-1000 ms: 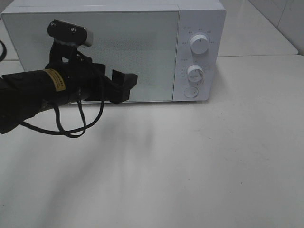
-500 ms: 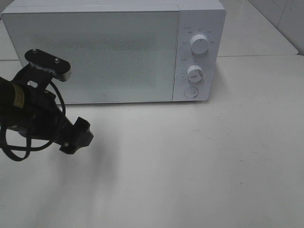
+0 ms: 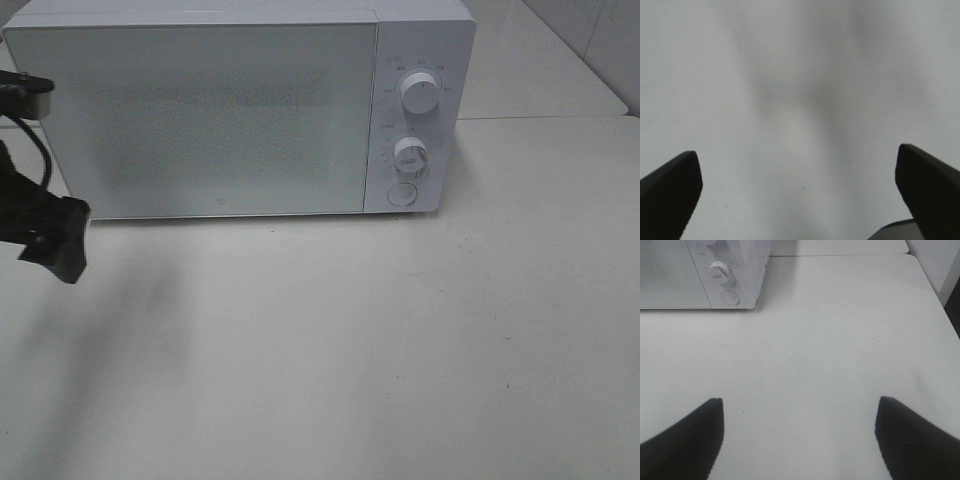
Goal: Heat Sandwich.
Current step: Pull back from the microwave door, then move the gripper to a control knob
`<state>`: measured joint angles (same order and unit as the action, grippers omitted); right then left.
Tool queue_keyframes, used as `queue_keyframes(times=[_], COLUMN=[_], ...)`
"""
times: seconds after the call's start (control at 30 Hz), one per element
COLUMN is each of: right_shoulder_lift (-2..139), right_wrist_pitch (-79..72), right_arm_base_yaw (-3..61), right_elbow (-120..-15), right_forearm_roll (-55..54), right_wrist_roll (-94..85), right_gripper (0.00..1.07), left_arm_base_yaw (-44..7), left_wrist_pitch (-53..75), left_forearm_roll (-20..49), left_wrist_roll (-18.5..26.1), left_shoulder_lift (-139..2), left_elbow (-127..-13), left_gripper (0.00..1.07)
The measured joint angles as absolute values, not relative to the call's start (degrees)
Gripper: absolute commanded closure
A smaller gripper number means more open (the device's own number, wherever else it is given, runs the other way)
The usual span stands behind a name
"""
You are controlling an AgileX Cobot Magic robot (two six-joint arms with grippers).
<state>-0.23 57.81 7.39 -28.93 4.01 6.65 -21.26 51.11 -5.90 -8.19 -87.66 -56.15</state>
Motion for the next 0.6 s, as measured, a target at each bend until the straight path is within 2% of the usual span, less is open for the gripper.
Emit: queue_keyframes(times=[0.07,0.23,0.33,0.4,0.6], right_shoulder_lift=[-0.23,-0.23,-0.23,-0.23,-0.23], right_wrist_pitch=[57.81,57.81,57.81,57.81,57.81], right_arm_base_yaw=[7.39,7.39,7.39,7.39,7.39], right_elbow=[-28.93,-28.93,-28.93,-28.93,-28.93], right_forearm_roll=[4.01,4.01,4.01,4.01,4.01], right_wrist_roll=[6.65,6.65,6.65,6.65,6.65], right_gripper=[0.32,0.32,0.32,0.32,0.32], left_arm_base_yaw=[-17.02,-12.20,-10.89,-9.22,-8.65], left_wrist_pitch=[56.61,63.14,64.97,68.53,69.33], left_forearm_roll=[-5.56,-6.88,-7.10,-6.47,-2.35], left_wrist_roll=[-6.42,-5.90,-6.99,-9.85,-9.28], left_shoulder_lift=[-87.61,-87.61,-87.61,-87.61,-85.66], left_elbow=[-57.24,-57.35,-57.35,-57.35,-57.30], left_gripper=[0.08,0.08,0.08,0.08,0.08])
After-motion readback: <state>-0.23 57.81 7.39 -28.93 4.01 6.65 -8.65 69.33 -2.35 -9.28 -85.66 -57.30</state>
